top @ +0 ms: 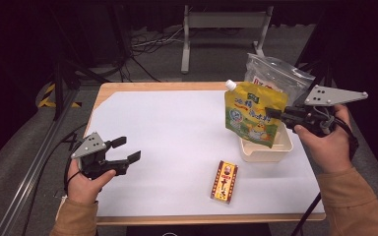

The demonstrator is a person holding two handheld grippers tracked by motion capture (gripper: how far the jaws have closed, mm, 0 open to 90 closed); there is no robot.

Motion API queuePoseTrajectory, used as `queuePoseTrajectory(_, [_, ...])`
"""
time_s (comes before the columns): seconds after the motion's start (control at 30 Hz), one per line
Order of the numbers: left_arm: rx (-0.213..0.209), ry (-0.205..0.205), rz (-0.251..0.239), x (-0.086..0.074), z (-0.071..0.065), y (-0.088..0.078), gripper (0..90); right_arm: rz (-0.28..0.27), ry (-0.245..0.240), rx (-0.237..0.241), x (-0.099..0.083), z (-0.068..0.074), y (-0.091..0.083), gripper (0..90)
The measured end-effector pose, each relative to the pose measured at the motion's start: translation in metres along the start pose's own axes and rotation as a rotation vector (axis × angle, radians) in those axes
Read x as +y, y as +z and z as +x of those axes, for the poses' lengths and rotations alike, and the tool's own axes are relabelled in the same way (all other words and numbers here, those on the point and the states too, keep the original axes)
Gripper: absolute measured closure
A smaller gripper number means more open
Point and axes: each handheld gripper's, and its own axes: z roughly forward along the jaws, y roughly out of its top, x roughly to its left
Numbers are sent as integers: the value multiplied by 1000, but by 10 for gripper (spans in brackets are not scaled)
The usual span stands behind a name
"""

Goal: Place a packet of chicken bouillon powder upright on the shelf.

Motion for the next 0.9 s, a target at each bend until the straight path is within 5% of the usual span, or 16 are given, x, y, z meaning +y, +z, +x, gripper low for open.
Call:
queuePoseTrajectory(0.57, [1, -1, 12, -1, -1, 1, 268, 40, 4, -20, -15, -25, -11, 873])
queuePoseTrajectory(0.9, [8, 0, 24, -4, -1, -2, 268, 59, -11, 38, -24, -39, -7, 873])
